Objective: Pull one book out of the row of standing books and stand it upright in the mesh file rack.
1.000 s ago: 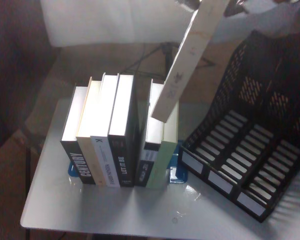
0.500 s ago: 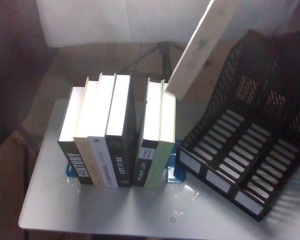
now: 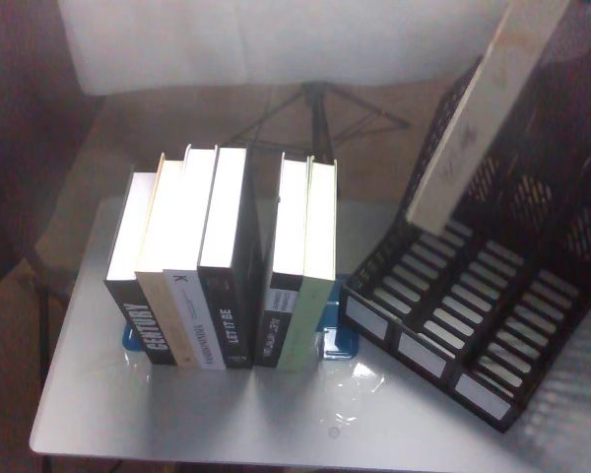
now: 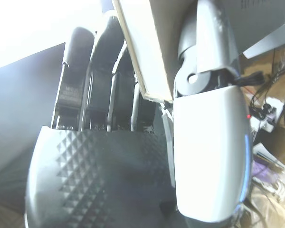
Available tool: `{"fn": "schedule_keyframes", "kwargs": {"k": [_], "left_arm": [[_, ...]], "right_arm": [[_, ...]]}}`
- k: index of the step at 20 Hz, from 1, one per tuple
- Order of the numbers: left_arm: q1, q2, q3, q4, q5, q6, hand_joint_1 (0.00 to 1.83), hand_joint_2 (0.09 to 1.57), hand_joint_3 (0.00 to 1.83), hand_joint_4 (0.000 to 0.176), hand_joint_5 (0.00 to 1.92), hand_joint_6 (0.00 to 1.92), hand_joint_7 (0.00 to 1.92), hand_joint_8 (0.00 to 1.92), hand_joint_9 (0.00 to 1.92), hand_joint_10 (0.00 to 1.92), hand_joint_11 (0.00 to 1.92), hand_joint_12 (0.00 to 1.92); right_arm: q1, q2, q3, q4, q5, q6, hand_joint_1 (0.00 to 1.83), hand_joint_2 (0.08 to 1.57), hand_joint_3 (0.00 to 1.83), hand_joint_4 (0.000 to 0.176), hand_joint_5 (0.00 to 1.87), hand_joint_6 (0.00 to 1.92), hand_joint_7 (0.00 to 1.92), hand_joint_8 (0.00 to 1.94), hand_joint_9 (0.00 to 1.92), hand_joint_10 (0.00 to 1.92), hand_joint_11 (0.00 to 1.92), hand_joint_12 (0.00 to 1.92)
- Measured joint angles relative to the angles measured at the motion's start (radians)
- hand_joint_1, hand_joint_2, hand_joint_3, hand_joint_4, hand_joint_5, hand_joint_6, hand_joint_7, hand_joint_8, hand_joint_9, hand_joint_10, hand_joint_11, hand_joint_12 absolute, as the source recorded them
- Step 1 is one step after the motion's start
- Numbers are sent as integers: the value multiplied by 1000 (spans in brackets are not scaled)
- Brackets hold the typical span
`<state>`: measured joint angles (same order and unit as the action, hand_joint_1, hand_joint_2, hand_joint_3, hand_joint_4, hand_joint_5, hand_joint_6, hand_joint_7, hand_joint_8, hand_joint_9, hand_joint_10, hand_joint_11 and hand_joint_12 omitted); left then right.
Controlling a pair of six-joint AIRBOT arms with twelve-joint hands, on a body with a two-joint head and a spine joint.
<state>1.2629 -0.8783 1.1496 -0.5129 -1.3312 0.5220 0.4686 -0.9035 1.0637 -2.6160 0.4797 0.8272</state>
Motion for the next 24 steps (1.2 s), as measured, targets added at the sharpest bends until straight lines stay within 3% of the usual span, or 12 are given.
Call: {"fn": "schedule_keyframes", "kwargs": {"k": [2,5,6,9,12,13,15,17,19,21,22,24], "left_arm": [[0,0,0,-9,0,0,709,1395,0,0,47,0,15,2,0,0,2,12],[0,0,0,-11,0,0,617,1389,0,0,36,1,4,0,0,0,0,106],[0,0,0,-11,0,0,641,1383,0,0,27,0,0,0,0,0,0,172],[0,-1,-4,-13,0,0,564,1390,2,0,11,1,0,0,0,0,0,88],[0,-2,-4,-14,-5,0,573,1392,1,0,12,1,0,0,0,0,0,23],[0,-2,-4,-16,-8,0,562,1392,1,0,10,0,0,0,0,0,0,15],[0,-2,-5,-21,-10,-1,550,1391,1,0,13,1,0,0,0,0,13,21],[2,-3,-5,-23,-13,-1,518,1391,0,0,10,2,0,0,0,0,4,175],[3,-4,-5,-24,-18,-1,497,1389,0,0,13,1,0,0,0,0,0,309],[3,-9,-5,-29,-18,-2,503,1396,1,0,1,2,0,0,0,0,0,103],[3,-13,-3,-29,-19,-5,503,1399,2,0,0,0,0,0,0,0,0,20],[3,-26,-2,-28,-16,-7,501,1399,1,0,0,0,0,0,0,0,0,0]], "right_arm": [[-34,-10,10,0,-2,2,1359,1188,4,0,746,1193,863,1175,808,1547,664,1921],[-93,-40,30,-3,-32,1,1364,1171,0,0,752,1263,873,1109,889,1373,821,1616],[-119,-58,43,-4,-36,1,1461,1164,0,0,754,1207,853,1113,870,1287,766,1685],[-185,-113,84,-5,-42,6,1370,1155,0,0,816,1156,906,1091,875,1384,740,1644],[-219,-148,109,-3,-69,6,1356,1204,7,0,712,1119,797,1319,820,1562,866,1764],[-231,-156,116,-3,-74,6,1358,1199,0,0,730,1109,816,1303,823,1541,835,1765],[-249,-170,127,-3,-82,6,1382,1155,0,0,874,855,907,1176,982,1414,994,1712],[-265,-186,142,2,-99,6,1363,1183,0,0,779,1096,774,1300,909,1441,959,1690],[-300,-201,149,17,-128,6,1358,1188,0,0,752,1163,779,1299,896,1445,926,1723],[-325,-216,151,24,-134,-9,1230,1213,8,0,696,1259,898,1365,1024,1437,997,1726],[-332,-222,157,24,-138,-10,1330,1207,5,0,671,1228,818,1339,912,1495,893,1760],[-348,-240,181,35,-148,-13,1336,1246,10,0,578,1441,733,1379,784,1554,751,1780]]}}
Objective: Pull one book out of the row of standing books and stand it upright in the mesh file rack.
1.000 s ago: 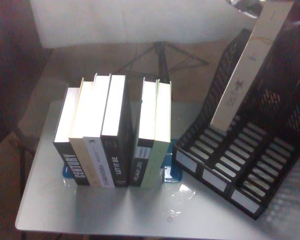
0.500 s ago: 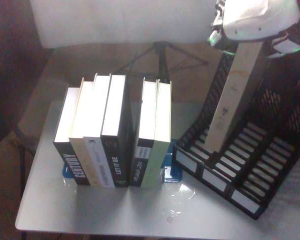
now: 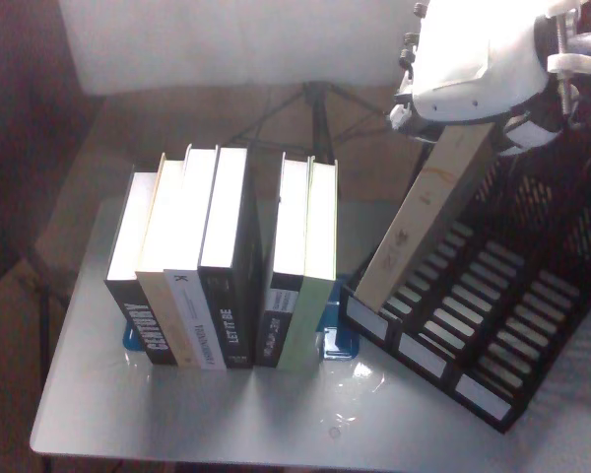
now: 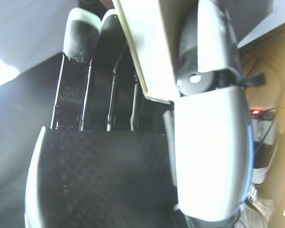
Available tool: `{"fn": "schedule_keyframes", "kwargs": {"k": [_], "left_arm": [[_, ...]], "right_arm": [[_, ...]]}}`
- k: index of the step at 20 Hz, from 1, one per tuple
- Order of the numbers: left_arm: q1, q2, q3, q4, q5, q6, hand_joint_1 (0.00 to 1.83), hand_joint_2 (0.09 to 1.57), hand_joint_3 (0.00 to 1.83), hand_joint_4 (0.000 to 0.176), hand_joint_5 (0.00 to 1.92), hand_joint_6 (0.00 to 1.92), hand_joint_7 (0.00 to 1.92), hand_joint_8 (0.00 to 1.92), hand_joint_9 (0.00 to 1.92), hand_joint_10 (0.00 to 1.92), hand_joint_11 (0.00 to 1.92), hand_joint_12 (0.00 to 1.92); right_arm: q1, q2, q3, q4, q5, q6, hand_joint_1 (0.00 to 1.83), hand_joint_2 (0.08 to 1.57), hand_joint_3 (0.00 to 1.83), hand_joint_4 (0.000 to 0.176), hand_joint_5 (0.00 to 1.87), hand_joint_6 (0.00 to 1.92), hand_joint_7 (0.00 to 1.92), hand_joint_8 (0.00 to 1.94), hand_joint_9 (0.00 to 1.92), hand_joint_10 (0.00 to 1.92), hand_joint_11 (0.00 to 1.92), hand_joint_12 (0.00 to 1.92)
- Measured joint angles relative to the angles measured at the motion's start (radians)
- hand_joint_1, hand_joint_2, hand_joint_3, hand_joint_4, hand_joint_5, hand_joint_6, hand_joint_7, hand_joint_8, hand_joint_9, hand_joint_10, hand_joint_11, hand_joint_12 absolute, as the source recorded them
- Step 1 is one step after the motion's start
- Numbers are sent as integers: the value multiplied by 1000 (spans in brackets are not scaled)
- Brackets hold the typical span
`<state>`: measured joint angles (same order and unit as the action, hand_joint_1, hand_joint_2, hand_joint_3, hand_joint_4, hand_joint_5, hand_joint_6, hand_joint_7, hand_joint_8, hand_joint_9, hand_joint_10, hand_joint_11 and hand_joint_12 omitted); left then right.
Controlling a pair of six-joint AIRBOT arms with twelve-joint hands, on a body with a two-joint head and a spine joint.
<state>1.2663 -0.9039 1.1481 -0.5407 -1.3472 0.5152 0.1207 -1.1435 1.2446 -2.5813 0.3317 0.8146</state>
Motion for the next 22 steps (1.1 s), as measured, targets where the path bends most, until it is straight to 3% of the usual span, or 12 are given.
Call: {"fn": "schedule_keyframes", "kwargs": {"k": [2,4,8,10,11,14,15,18,19,20,21,22], "left_arm": [[1,-4,3,0,6,-1,475,1405,4,0,0,0,0,0,0,0,0,0],[1,-3,5,-4,2,-2,476,1404,3,0,0,0,0,0,0,0,0,0],[2,-7,12,0,1,-4,439,1405,2,0,0,0,0,0,0,0,4,2],[3,-10,12,-13,2,-5,415,1405,2,0,0,0,0,0,0,0,0,0],[3,-10,12,-13,2,-5,413,1407,3,0,0,0,0,0,0,0,0,0],[3,-10,13,-8,1,-7,409,1405,1,0,0,0,0,0,0,0,0,0],[3,-11,14,-8,0,-8,410,1406,2,2,0,0,0,0,0,0,0,0],[5,-17,18,-10,0,-9,416,1408,2,9,0,0,0,0,0,0,0,0],[6,-17,18,-11,0,-9,415,1407,2,15,0,0,0,0,0,0,0,0],[8,-17,22,-12,1,-10,397,1409,2,22,0,0,0,0,0,0,0,0],[8,-22,28,-11,-4,-12,396,1412,4,6,0,0,0,0,0,0,0,0],[8,-26,29,-14,-10,-15,396,1411,3,11,0,0,0,0,0,0,0,0]], "right_arm": [[-27,-18,23,-1,-26,-2,1304,1284,14,0,502,1566,669,1455,745,1623,694,1848],[-42,-29,33,-3,-35,-3,1337,1229,0,0,587,1432,770,1302,896,1428,915,1710],[-56,-53,68,0,-50,-3,1339,1242,0,0,610,1355,734,1390,792,1547,802,1796],[-61,-60,94,-16,-52,-3,1346,1221,0,0,658,1314,768,1323,828,1483,805,1753],[-62,-64,103,-29,-53,-2,1337,1238,3,0,612,1411,717,1364,818,1487,792,1730],[-62,-79,132,-55,-54,10,1346,1217,1,0,673,1280,739,1333,848,1477,829,1737],[-62,-83,142,-62,-52,17,1361,1176,0,0,769,1089,831,1231,956,1388,962,1724],[-63,-88,177,-71,-49,32,1361,1171,0,0,758,1225,831,1136,918,1331,768,1623],[-65,-95,190,-86,-49,34,1458,1142,0,0,845,1086,880,954,936,1193,789,1683],[-70,-108,209,-108,-56,32,1478,1143,4,0,836,1113,853,993,917,1191,743,1702],[-77,-118,225,-110,-58,33,1385,1163,2,0,780,1211,866,1048,891,1330,732,1666],[-82,-125,233,-109,-56,36,1350,1207,3,0,716,1345,801,1162,789,1467,650,1719]]}}
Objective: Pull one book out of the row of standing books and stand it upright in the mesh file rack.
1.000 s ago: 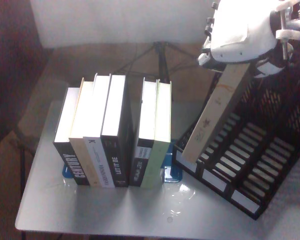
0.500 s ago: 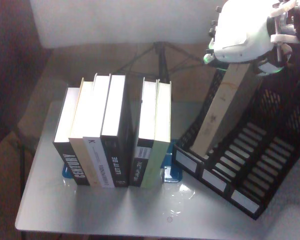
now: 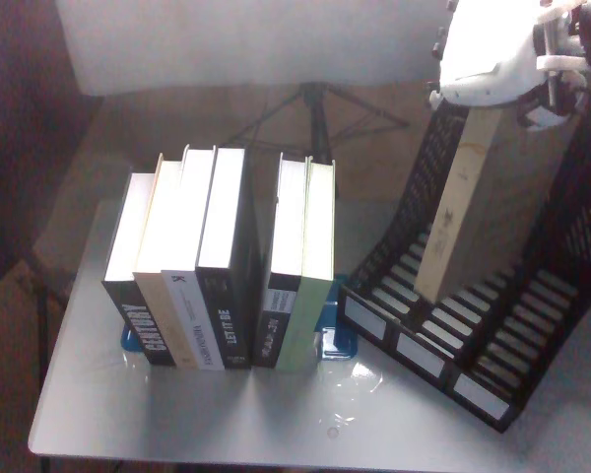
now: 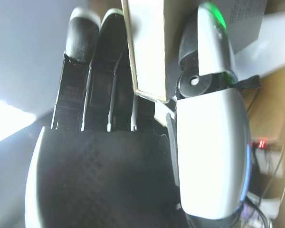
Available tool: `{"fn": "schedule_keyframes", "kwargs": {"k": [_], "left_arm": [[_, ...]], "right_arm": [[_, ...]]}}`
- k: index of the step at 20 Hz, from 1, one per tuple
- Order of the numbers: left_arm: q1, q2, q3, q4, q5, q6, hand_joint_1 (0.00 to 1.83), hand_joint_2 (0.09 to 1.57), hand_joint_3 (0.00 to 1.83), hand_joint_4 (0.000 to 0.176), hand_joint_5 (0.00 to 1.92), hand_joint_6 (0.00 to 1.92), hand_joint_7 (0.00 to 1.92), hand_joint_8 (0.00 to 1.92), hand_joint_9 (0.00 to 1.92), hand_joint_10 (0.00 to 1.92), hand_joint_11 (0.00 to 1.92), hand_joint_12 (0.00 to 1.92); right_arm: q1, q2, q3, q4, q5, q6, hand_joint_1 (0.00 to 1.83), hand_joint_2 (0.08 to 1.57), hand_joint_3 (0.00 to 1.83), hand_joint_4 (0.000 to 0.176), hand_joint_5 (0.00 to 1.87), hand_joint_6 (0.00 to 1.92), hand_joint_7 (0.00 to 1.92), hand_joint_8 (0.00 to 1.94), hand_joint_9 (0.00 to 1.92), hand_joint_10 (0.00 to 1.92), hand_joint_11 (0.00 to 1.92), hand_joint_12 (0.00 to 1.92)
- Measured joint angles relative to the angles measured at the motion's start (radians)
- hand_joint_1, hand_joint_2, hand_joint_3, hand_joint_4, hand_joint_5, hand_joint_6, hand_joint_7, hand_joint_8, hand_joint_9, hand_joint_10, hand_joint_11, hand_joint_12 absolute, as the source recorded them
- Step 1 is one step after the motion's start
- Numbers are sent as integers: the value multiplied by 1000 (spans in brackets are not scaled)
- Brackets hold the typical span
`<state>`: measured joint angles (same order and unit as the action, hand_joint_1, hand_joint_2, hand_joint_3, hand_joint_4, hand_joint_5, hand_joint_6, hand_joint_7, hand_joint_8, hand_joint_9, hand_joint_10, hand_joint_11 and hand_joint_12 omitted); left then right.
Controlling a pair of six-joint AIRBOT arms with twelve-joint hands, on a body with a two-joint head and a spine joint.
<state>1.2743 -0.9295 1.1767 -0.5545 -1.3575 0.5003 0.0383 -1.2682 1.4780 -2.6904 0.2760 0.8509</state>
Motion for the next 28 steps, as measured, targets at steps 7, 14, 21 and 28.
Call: {"fn": "schedule_keyframes", "kwargs": {"k": [7,14,21,28], "left_arm": [[0,-16,14,-3,2,-5,362,1410,2,16,0,0,0,0,0,0,0,0],[0,-22,22,1,-10,-11,327,1414,2,0,0,0,0,0,0,0,0,0],[0,-33,28,6,-19,-12,386,1424,1,0,10,2,0,0,0,0,0,0],[0,-33,28,8,-27,-12,423,1421,1,0,4,0,0,0,0,0,0,0]], "right_arm": [[-5,-45,58,-1,-6,4,1143,1297,10,0,593,1575,711,1406,575,1403,383,1899],[-25,-81,107,-3,-16,13,1146,1340,6,0,475,1499,729,1640,666,1658,664,1921],[-39,-89,130,-4,-23,22,1204,1259,0,0,654,1237,843,1518,942,1584,917,1896],[-39,-90,130,-6,-29,22,1212,1234,0,0,669,1257,887,1408,913,1478,891,1869]]}}
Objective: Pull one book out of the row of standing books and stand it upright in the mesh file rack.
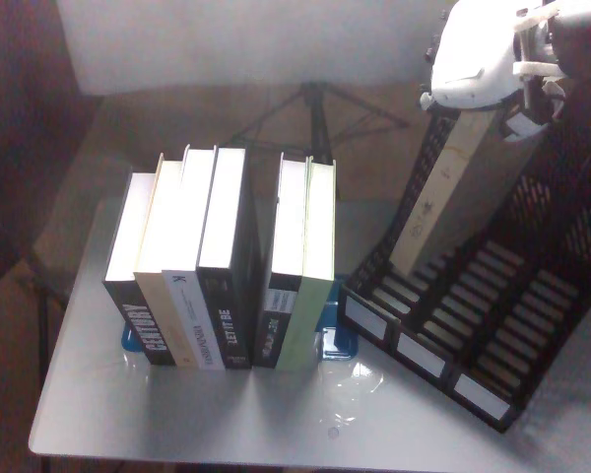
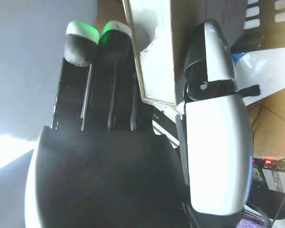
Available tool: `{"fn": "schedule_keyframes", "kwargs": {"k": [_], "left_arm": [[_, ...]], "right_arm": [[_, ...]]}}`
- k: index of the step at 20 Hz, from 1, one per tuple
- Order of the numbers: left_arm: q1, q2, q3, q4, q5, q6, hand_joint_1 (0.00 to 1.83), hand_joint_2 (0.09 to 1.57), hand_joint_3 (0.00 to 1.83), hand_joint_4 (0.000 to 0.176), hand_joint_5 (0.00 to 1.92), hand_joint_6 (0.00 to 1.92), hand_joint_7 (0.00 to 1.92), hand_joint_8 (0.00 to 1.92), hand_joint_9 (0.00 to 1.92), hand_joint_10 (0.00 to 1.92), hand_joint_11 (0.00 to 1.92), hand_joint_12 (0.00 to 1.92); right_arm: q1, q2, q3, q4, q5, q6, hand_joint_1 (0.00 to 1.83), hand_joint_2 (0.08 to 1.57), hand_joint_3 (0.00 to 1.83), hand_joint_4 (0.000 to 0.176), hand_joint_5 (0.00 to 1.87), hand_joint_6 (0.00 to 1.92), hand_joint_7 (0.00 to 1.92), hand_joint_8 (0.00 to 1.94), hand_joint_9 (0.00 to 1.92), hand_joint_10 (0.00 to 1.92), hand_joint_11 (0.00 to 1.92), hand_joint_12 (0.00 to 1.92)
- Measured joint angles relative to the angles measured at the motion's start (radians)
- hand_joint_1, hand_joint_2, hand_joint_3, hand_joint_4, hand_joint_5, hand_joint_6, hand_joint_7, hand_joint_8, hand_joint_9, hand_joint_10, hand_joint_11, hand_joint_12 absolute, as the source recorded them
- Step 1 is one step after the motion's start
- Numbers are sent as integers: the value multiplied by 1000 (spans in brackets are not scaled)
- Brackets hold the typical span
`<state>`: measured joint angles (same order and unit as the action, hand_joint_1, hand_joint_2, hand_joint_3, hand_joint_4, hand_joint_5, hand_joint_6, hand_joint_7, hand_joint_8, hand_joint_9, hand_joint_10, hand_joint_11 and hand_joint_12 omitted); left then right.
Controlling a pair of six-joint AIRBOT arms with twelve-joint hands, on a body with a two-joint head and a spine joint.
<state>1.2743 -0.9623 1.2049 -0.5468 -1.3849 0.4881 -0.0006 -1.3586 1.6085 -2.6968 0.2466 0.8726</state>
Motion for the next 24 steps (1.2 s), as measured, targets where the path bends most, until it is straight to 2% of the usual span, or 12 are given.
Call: {"fn": "schedule_keyframes", "kwargs": {"k": [2,3,7,8,10,11,12,13,15,19,22,24], "left_arm": [[0,0,0,1,0,0,419,1419,0,0,6,2,0,0,0,0,0,0],[0,-2,3,1,-1,0,467,1424,0,0,3,1,0,0,0,0,0,0],[0,-2,3,0,-1,0,407,1427,2,0,0,0,0,0,0,0,0,0],[0,-4,3,-1,-4,0,366,1424,0,0,0,0,0,0,0,0,0,0],[0,-6,3,2,-6,0,360,1424,0,0,0,0,0,0,0,0,0,0],[0,-6,3,2,-7,0,368,1424,0,0,0,0,0,0,0,0,0,0],[0,-6,3,1,-7,0,368,1424,0,0,0,0,0,0,0,0,0,0],[0,-6,3,0,-7,0,371,1431,2,0,0,0,0,0,0,0,0,0],[0,-6,3,1,-7,0,378,1432,2,0,0,0,0,0,0,0,0,0],[0,-6,3,0,-7,0,377,1431,1,0,0,0,0,0,0,0,0,0],[0,-6,3,1,-7,0,384,1435,2,0,0,0,0,0,0,0,0,0],[0,-6,3,1,-7,0,363,1435,1,0,0,0,0,0,0,0,0,0]], "right_arm": [[0,2,0,0,0,0,1221,1215,0,0,751,1097,885,1455,960,1555,955,1899],[0,2,0,3,0,3,1093,1247,12,0,720,1348,938,1461,929,1584,916,1918],[0,5,1,2,-1,3,1176,1267,6,0,606,1374,819,1490,770,1566,755,1920],[0,4,2,2,0,3,1213,1230,0,0,696,1210,872,1448,852,1568,866,1921],[0,4,4,2,0,3,1187,1272,5,0,636,1273,786,1609,846,1711,901,1921],[0,4,4,1,0,3,1296,1275,3,0,600,1304,728,1494,684,1709,621,1921],[0,4,4,-1,0,3,1296,1275,3,0,600,1304,728,1494,684,1709,621,1921],[0,4,4,-2,-1,3,1169,1226,0,0,392,984,547,514,432,869,123,1594],[0,4,4,-5,-2,2,947,1232,0,0,184,652,384,136,231,733,4,1573],[0,3,4,-14,-5,2,827,1119,0,0,13,520,241,4,76,844,0,1552],[0,3,4,-16,-5,2,829,1136,2,0,0,292,146,9,6,803,0,1448],[0,4,0,-17,-5,2,881,1078,0,0,61,331,207,29,46,815,0,1509]]}}
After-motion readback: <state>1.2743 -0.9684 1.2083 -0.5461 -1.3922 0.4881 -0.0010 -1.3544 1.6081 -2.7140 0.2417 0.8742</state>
